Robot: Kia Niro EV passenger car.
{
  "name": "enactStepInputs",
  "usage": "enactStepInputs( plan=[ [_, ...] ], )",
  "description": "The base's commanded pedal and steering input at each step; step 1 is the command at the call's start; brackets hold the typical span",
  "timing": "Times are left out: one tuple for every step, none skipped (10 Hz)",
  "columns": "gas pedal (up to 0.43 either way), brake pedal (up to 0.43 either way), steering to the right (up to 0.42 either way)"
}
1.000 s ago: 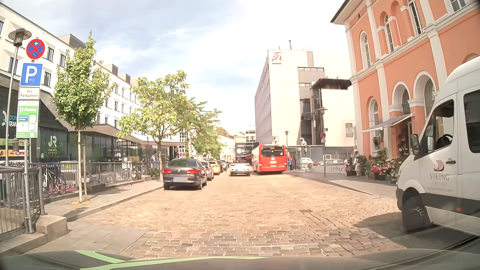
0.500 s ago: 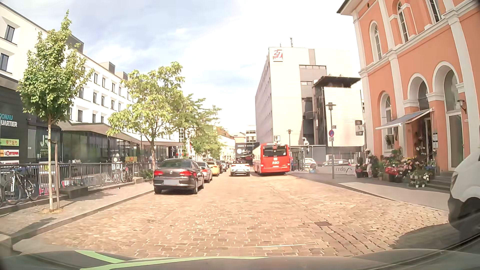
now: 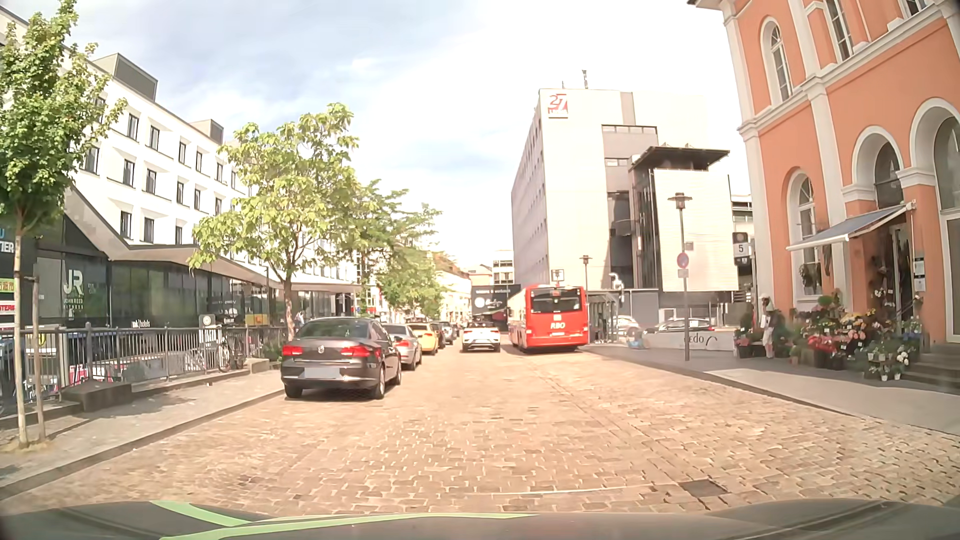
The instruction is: Follow the waypoints while adhering to traffic rules and regulations
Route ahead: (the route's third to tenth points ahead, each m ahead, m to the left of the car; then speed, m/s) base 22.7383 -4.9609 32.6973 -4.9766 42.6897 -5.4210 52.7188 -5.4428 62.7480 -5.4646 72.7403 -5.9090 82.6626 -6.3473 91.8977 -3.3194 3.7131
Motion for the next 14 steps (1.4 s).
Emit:
enactStepInputs(
  plan=[
    [0.0,0.0,0.009],
    [0.0,0.0,0.012],
    [0.0,0.0,0.011],
    [0.0,0.0,0.009],
    [0.0,0.0,0.009],
    [0.0,0.0,0.009],
    [0.0,0.0,0.009],
    [0.0,0.0,0.012],
    [0.0,0.0,0.011],
    [0.0,0.0,0.01],
    [0.0,0.018,0.01],
    [0.0,0.037,0.01],
    [0.0,0.055,0.01],
    [0.0,0.067,0.009]
  ],
)
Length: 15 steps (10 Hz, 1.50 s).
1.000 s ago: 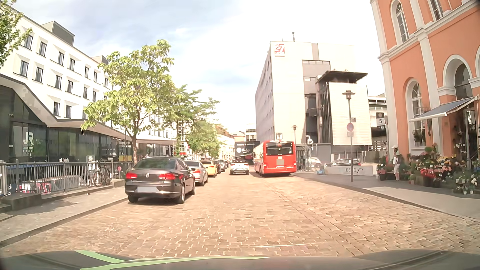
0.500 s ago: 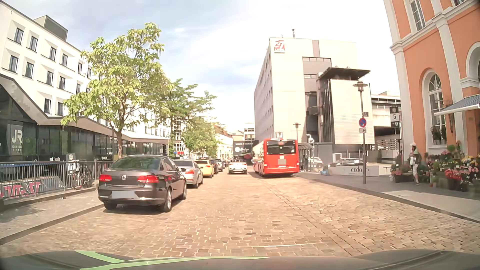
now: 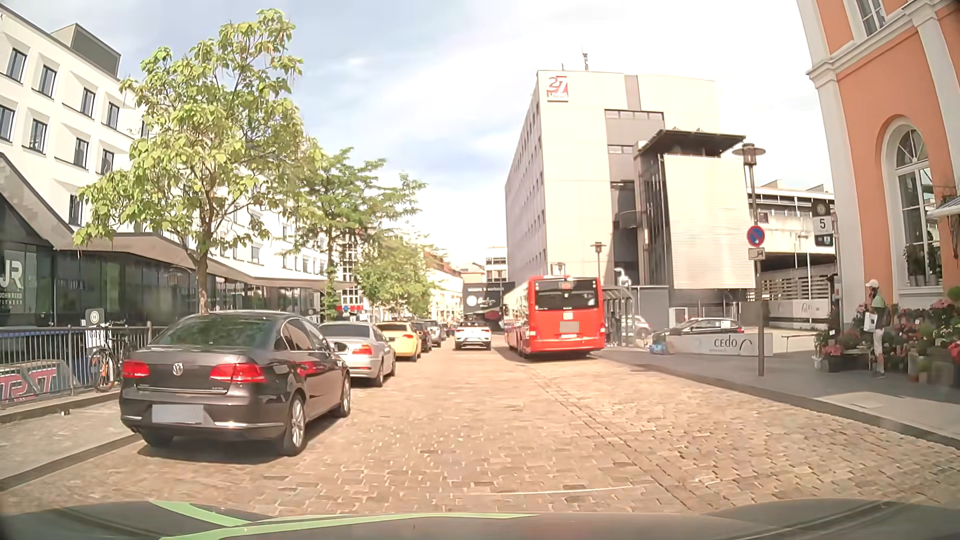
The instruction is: Follow the waypoints while adhering to traffic rules and regulations
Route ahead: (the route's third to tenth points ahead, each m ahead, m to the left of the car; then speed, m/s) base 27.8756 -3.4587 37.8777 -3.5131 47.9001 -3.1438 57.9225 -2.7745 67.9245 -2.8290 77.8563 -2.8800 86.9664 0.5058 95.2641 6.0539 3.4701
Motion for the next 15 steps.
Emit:
enactStepInputs(
  plan=[
    [0.0,0.085,0.01],
    [0.0,0.091,0.01],
    [0.0,0.098,0.009],
    [0.0,0.098,0.007],
    [0.0,0.098,0.007],
    [0.0,0.104,0.008],
    [0.0,0.104,0.007],
    [0.0,0.11,0.005],
    [0.0,0.11,0.005],
    [0.0,0.11,0.007],
    [0.0,0.11,0.008],
    [0.0,0.091,0.004],
    [0.0,0.073,0.004],
    [0.0,0.073,0.004],
    [0.0,0.061,0.005]
  ],
)
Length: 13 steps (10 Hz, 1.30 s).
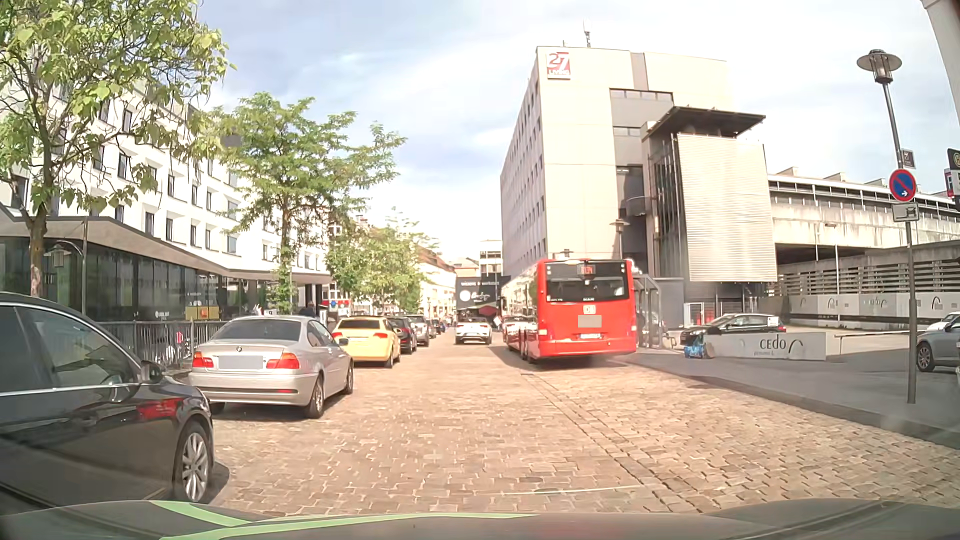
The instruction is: Follow the waypoints while adhering to traffic rules and regulations
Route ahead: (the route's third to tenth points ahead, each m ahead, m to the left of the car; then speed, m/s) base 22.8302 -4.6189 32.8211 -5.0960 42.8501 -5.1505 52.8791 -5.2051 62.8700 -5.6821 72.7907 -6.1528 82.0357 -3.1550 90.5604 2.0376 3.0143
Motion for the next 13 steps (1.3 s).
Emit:
enactStepInputs(
  plan=[
    [0.0,0.049,0.003],
    [0.0,0.037,0.0],
    [0.0,0.03,-0.005],
    [0.0,0.024,-0.007],
    [0.0,0.006,-0.011],
    [0.0,0.006,-0.018],
    [0.0,0.006,-0.026],
    [0.0,0.006,-0.028],
    [0.0,0.006,-0.031],
    [0.0,0.006,-0.032],
    [0.0,0.006,-0.035],
    [0.0,0.006,-0.038],
    [0.0,0.03,-0.039]
  ],
)
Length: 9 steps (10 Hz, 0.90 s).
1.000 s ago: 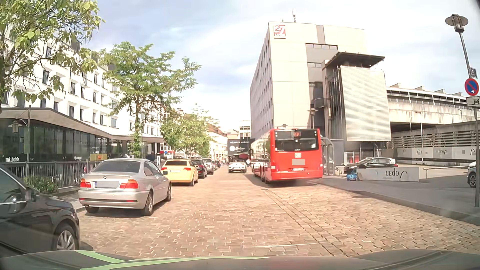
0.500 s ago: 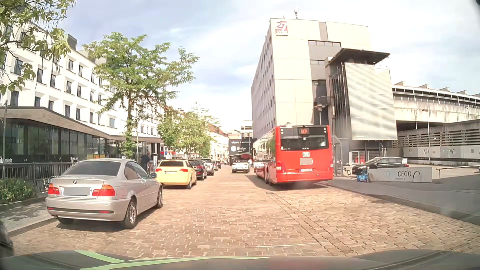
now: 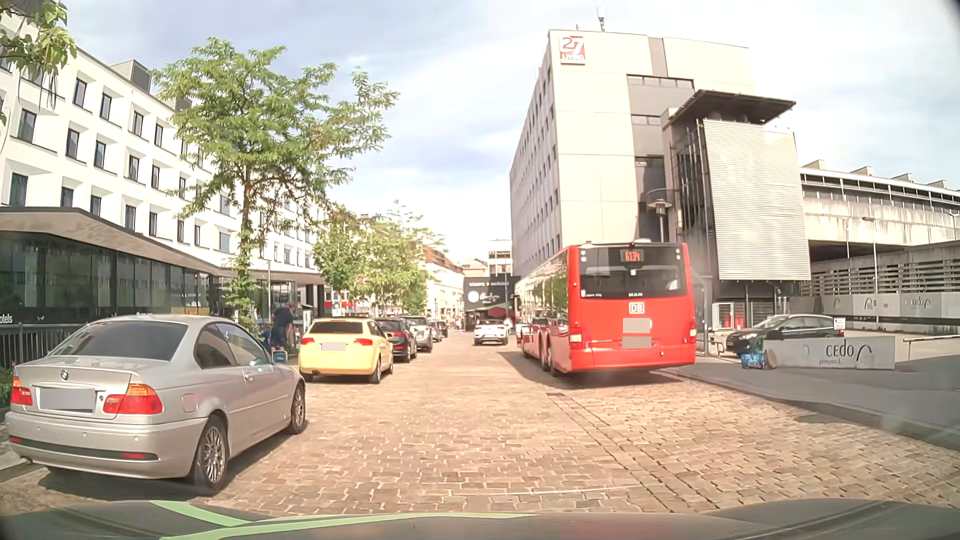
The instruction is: Follow the waypoints while adhering to traffic rules and regulations
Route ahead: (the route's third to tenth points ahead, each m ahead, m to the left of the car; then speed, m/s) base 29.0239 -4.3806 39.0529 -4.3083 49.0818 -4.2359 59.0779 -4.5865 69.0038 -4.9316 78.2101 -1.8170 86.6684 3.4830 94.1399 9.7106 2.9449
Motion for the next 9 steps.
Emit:
enactStepInputs(
  plan=[
    [0.0,0.03,-0.036],
    [0.0,0.037,-0.036],
    [0.0,0.043,-0.036],
    [0.0,0.049,-0.034],
    [0.0,0.061,-0.03],
    [0.0,0.061,-0.025],
    [0.0,0.073,-0.023],
    [0.0,0.079,-0.024],
    [0.0,0.091,-0.025]
  ],
)
